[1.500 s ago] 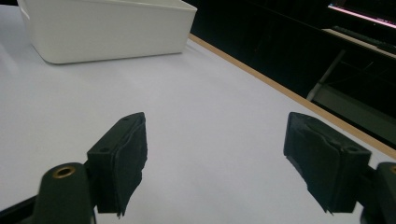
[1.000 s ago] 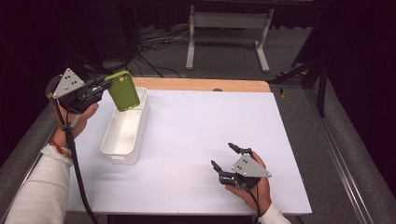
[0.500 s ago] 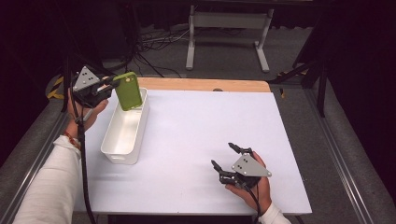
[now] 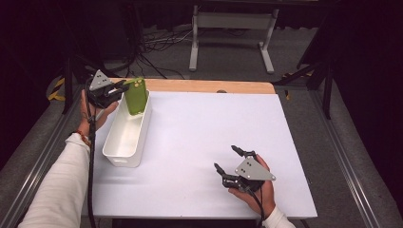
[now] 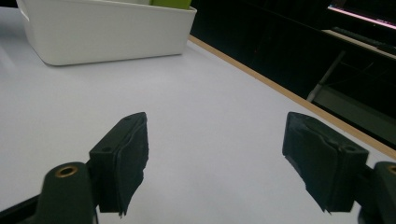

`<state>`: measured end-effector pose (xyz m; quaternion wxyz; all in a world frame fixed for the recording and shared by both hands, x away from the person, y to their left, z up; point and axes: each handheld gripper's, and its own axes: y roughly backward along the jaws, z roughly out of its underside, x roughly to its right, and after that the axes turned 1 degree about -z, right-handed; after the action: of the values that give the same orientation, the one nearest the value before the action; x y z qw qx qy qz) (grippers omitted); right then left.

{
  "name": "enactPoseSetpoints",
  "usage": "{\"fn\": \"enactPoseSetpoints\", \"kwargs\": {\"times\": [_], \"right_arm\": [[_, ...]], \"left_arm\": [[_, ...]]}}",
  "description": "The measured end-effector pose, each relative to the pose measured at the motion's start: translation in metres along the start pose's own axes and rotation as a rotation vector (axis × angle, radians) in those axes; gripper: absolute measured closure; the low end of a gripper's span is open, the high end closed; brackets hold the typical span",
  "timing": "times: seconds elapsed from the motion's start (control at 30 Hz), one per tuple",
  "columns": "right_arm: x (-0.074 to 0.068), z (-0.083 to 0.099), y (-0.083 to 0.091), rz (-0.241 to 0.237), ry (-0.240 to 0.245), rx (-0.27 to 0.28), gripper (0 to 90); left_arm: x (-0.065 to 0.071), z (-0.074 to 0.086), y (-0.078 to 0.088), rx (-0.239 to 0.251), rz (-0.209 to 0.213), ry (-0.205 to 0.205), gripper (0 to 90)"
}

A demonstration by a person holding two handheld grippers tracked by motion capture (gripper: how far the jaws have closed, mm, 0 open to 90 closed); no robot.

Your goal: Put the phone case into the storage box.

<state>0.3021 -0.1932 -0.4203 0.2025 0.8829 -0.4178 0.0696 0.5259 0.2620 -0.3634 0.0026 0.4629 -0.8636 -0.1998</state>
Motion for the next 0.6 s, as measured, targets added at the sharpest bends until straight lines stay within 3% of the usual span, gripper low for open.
{"fn": "enactPoseSetpoints", "kwargs": {"times": [0.23, 0.37, 0.6], "right_arm": [[0.0, -0.001, -0.001, 0.005, 0.0, 0.001, 24.2], [-0.002, -0.001, -0.003, 0.005, 0.006, 0.002, 24.3], [-0.003, 0.0, -0.004, -0.007, 0.009, -0.006, 24.3]], "left_arm": [[-0.006, 0.01, -0.014, -0.012, 0.018, 0.011, 77.1], [-0.01, 0.014, -0.018, 0.006, 0.02, 0.022, 77.1], [-0.014, 0.017, -0.023, 0.009, 0.0, 0.01, 73.5]]}}
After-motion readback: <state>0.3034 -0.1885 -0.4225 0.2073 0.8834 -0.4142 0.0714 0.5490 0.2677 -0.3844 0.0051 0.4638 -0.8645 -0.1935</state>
